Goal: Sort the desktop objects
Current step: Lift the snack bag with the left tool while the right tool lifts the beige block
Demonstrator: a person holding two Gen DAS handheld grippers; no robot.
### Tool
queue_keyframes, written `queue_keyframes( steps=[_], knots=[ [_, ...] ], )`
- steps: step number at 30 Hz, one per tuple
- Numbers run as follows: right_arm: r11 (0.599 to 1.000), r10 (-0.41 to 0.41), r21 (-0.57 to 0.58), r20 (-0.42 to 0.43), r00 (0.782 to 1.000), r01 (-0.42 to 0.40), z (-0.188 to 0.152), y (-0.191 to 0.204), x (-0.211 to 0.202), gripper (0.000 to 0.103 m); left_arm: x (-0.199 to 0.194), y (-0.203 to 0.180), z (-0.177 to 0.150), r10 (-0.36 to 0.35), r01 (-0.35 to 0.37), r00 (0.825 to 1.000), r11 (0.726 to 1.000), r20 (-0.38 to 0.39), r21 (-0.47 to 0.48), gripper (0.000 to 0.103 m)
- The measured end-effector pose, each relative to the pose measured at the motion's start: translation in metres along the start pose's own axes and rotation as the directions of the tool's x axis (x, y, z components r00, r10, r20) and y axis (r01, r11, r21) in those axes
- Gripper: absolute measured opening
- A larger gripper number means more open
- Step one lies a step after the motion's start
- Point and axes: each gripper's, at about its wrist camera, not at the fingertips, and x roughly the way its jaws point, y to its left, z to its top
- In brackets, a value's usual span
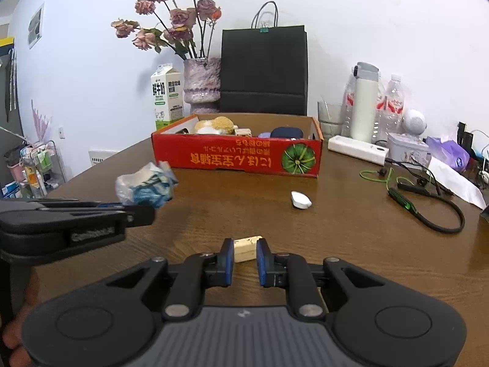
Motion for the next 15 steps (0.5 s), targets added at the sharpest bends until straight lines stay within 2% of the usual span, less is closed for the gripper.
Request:
queue_keyframes(
  steps=[2, 4, 8, 11, 14, 15],
  knots=[
    [1.000, -0.004, 0.004, -0.037, 0.999, 0.005, -0.003, -0.002, 0.006, 0.027, 0.001, 0.004, -0.003, 0.014, -0.014, 1.000, 1.000, -0.009, -0.006, 0.009],
    [1.000, 0.013, 0.019, -0.057, 0.998, -0.012, -0.005, -0.003, 0.013, 0.054, 0.002, 0.008, -0.005, 0.026, -0.026, 0.999, 0.999, -0.024, -0.018, 0.009],
    [1.000, 0.007, -0.004, -0.087, 0.996, -0.008, -0.008, 0.005, 0.029, 0.057, 0.004, 0.015, -0.007, 0.036, -0.037, 0.999, 0.999, -0.029, -0.032, 0.009],
    [1.000, 0.004, 0.024, -0.101, 0.995, -0.001, -0.006, 0.001, 0.044, 0.056, 0.009, 0.016, -0.007, 0.034, -0.035, 0.999, 0.999, -0.037, -0.024, 0.009],
    [0.999, 0.002, 0.044, -0.123, 0.992, 0.003, 0.001, -0.004, 0.062, 0.055, 0.014, 0.017, -0.007, 0.035, -0.036, 0.998, 0.999, -0.045, -0.022, 0.009],
    [0.999, -0.001, 0.040, -0.128, 0.992, 0.006, 0.005, -0.004, 0.069, 0.050, 0.015, 0.017, -0.008, 0.035, -0.036, 0.998, 0.999, -0.048, -0.025, 0.009]
  ],
)
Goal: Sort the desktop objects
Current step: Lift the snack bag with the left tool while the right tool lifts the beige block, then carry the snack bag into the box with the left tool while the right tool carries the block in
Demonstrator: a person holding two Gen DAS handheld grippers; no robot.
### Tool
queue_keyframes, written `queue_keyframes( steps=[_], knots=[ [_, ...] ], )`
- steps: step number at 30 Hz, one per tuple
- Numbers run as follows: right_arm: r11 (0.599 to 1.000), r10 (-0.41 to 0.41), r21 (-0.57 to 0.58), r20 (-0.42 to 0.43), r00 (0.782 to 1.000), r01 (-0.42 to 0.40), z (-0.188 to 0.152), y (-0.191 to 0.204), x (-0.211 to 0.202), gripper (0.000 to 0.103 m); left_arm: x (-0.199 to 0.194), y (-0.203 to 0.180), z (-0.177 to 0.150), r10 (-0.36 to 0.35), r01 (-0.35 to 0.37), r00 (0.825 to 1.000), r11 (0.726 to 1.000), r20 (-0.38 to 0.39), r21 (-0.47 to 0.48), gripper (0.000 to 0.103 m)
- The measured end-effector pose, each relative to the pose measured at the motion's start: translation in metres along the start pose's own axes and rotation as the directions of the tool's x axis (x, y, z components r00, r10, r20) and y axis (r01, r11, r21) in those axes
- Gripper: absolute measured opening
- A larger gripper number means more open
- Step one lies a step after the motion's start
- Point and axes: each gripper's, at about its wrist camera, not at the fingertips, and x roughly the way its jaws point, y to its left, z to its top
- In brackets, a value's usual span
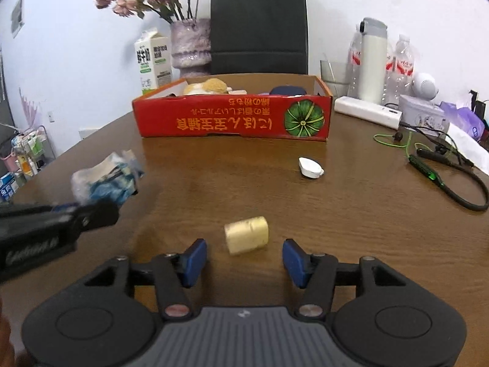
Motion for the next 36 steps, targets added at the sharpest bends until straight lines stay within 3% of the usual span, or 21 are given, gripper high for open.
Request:
queue_keyframes(
  steps=[1, 3, 7, 17, 36],
  knots=[
    [1.000, -0.007, -0.012, 0.001, 1.000, 0.007, 0.004, 0.001, 0.005, 0.038, 0.001, 0.001, 0.000, 0.000, 0.000, 1.000, 1.000, -0.002, -0.003, 0.009],
    [0.999, -0.026, -0.035, 0.004, 1.000, 0.026, 0.009, 0.004, 0.012, 0.030, 0.003, 0.001, 0.000, 0.003, -0.003, 1.000, 1.000, -0.003, -0.003, 0.009],
    [0.999, -0.004, -0.035, 0.016, 1.000, 0.005, 0.011, 0.005, 0.009, 0.030, 0.000, 0.002, 0.001, 0.008, -0.008, 1.000, 1.000, 0.002, 0.000, 0.009],
    [0.998, 0.054, -0.027, 0.088, 0.995, -0.051, 0.005, 0.009, -0.048, 0.030, -0.011, -0.011, 0.007, -0.048, 0.047, 0.999, 0.998, 0.017, 0.035, 0.009],
    [0.997, 0.059, -0.069, 0.213, 0.975, -0.045, 0.015, 0.015, -0.095, 0.030, -0.042, -0.025, 0.024, -0.068, 0.061, 0.993, 0.996, 0.099, 0.071, 0.009]
  ],
)
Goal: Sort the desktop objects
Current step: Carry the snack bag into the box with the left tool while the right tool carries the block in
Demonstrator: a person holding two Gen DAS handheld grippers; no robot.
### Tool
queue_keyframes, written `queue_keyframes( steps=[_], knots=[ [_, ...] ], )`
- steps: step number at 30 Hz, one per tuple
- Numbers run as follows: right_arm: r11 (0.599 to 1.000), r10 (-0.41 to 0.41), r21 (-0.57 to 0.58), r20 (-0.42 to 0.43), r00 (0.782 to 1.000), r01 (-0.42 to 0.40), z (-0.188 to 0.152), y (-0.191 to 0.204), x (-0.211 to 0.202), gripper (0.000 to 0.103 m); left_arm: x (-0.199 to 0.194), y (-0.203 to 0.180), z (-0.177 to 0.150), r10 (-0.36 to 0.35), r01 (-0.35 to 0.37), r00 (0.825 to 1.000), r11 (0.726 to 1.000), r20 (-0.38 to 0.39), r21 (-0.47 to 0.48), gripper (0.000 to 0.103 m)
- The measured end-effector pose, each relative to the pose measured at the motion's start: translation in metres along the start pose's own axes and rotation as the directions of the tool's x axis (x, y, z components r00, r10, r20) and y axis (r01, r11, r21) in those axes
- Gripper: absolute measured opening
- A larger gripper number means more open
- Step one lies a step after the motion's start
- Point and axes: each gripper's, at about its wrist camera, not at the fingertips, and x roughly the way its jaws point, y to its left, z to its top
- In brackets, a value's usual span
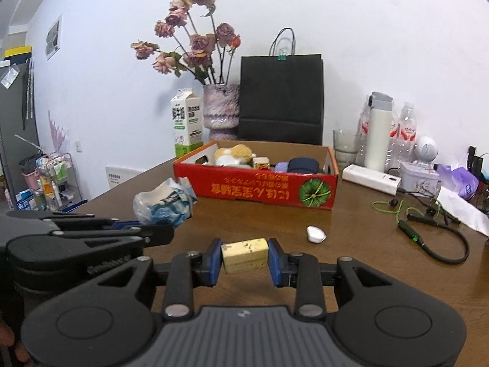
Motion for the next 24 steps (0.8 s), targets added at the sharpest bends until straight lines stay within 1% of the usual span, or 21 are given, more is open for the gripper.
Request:
queue_keyframes(
  steps=[7, 10, 13, 22, 24],
  knots=[
    [1.000, -0.014, -0.016, 0.051, 0.999, 0.015, 0.030, -0.018, 0.016, 0.030, 0.021, 0.014, 0.038, 0.027, -0.027, 0.998, 1.000, 0.063, -0.004, 0.009],
    [1.000, -0.012, -0.026, 0.073, 0.997, 0.014, 0.045, -0.023, 0.026, 0.030, 0.033, 0.020, 0.053, 0.034, -0.032, 0.997, 0.999, 0.076, -0.018, 0.009],
    [0.999, -0.011, -0.040, 0.077, 0.997, 0.014, 0.057, -0.027, 0.038, 0.030, 0.044, 0.024, 0.065, 0.043, -0.042, 0.995, 0.999, 0.090, -0.015, 0.009],
    [0.999, -0.010, -0.037, 0.078, 0.997, 0.013, 0.084, -0.039, 0.074, 0.030, 0.078, 0.037, 0.089, 0.060, -0.056, 0.995, 0.998, 0.084, -0.042, 0.009],
    [0.999, -0.005, -0.038, 0.078, 0.997, 0.008, 0.091, -0.042, 0.083, 0.030, 0.088, 0.040, 0.098, 0.051, -0.047, 0.995, 0.998, 0.082, -0.048, 0.009]
  ],
)
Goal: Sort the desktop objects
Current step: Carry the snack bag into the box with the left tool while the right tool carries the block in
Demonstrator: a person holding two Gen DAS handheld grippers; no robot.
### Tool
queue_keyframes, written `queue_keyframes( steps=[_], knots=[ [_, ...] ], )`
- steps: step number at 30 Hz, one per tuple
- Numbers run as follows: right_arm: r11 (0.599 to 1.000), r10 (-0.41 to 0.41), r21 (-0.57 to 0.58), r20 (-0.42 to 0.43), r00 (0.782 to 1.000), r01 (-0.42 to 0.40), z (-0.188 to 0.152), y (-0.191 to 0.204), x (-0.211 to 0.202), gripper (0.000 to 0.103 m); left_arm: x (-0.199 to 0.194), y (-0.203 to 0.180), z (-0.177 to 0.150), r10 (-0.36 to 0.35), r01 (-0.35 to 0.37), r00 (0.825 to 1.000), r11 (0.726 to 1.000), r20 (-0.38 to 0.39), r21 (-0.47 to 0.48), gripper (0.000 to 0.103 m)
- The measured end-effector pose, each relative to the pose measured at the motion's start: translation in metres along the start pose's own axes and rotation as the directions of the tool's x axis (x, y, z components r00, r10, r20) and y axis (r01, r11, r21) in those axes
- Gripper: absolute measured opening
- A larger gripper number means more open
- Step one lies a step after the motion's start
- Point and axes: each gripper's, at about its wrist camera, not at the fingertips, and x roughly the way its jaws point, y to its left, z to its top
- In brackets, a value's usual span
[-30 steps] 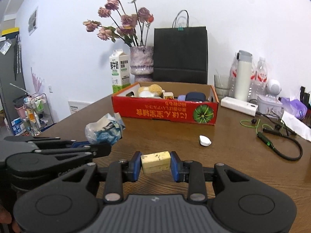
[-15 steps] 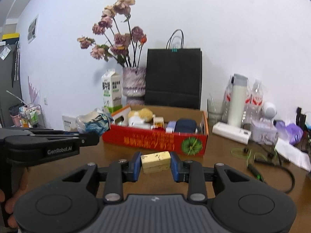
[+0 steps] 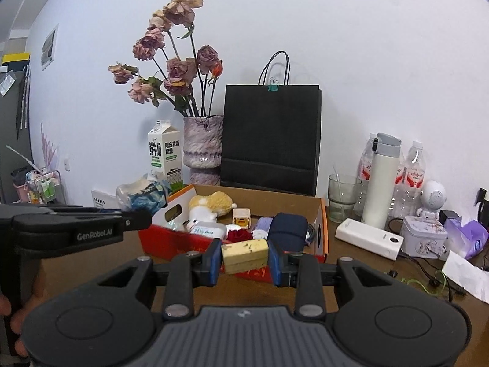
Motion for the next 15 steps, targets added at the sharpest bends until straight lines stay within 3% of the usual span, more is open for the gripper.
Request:
queue_keyframes(
  steps=[5, 11, 15],
  knots=[
    [0.999, 0.024, 0.043, 0.002, 1.000, -0.024, 0.025, -0.021, 0.031, 0.030, 0.039, 0.010, 0.028, -0.021, 0.020, 0.999, 0.999, -0.042, -0.025, 0.009],
    [0.994, 0.064, 0.091, -0.089, 0.994, -0.055, 0.062, -0.047, 0.102, 0.030, 0.106, 0.029, 0.060, -0.028, 0.021, 0.986, 0.999, -0.164, -0.048, 0.009],
    [0.990, 0.071, 0.137, -0.249, 0.966, -0.038, 0.066, -0.057, 0.175, 0.030, 0.167, 0.034, 0.060, -0.099, 0.066, 0.935, 0.992, -0.340, -0.108, 0.009]
  ],
)
